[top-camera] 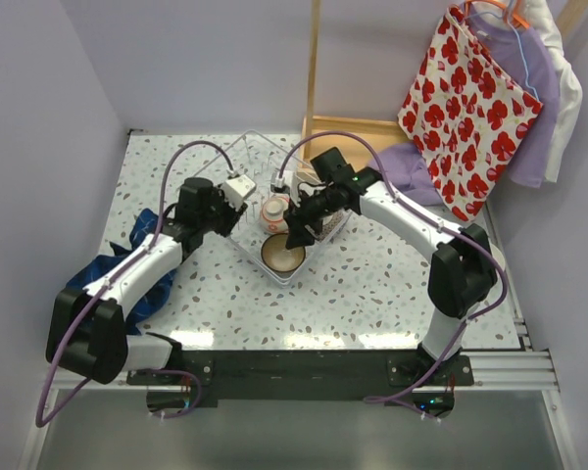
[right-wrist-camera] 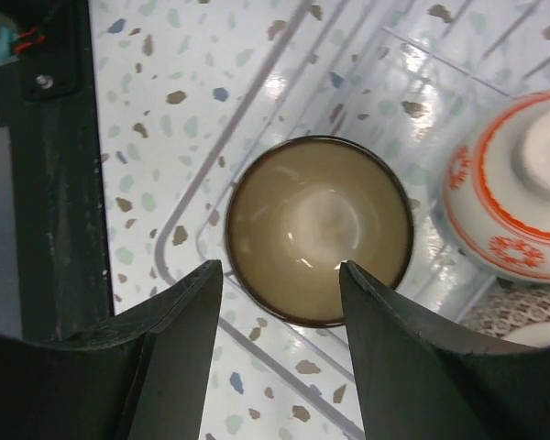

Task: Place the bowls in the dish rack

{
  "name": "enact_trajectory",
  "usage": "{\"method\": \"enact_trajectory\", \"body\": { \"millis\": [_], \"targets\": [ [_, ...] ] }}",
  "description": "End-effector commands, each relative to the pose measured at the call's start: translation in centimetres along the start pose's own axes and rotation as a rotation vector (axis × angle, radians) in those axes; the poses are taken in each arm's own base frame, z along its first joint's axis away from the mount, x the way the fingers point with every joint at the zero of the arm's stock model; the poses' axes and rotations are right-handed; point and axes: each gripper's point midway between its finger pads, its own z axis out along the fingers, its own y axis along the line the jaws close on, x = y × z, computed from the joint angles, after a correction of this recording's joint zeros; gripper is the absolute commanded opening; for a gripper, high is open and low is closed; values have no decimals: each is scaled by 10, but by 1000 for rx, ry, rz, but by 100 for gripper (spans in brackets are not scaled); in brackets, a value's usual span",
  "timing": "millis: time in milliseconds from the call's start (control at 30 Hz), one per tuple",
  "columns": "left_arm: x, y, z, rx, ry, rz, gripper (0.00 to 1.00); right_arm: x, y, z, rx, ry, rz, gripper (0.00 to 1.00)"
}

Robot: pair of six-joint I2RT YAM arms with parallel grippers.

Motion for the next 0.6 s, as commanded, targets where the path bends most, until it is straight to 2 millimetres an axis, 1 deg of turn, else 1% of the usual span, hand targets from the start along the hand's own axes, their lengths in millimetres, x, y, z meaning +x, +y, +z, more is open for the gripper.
{"method": "enact_trajectory", "body": {
  "millis": [0,33,67,100,133,200,267,333,367,433,467,567],
  "targets": [
    [-40,91,-27,-376,-74,-138,53,-26,-26,-20,185,-60,-44,58],
    [-46,104,-33,-416,-75,-157,55,-26,-30,-21,213,-57,-37,58],
    [-44,111,-34,-444,-54,-189,55,-29,-34,-23,231,-64,-24,58],
    [-30,110,-29,-437,14,-217,56,-29,-35,-23,241,-63,-20,58],
    [-38,117,-33,-450,10,-247,56,-28,-37,-23,250,-55,-11,59],
    [-33,114,-33,-443,27,-328,61,-25,-40,-24,266,-31,11,59],
    [-29,107,-31,-424,30,-376,62,-23,-52,-30,333,-18,28,61],
    [-15,101,-29,-417,80,-407,62,-22,-64,-38,389,-31,76,62],
    [-8,97,-28,-428,92,-464,62,-24,-78,-51,452,-57,98,62],
    [12,89,-27,-428,144,-508,62,-20,-92,-64,509,-77,161,63],
    [16,85,-27,-422,150,-540,62,-19,-101,-74,551,-83,175,63],
    [33,73,-27,-405,189,-579,61,-15,-114,-88,607,-77,182,63]
  ]
}}
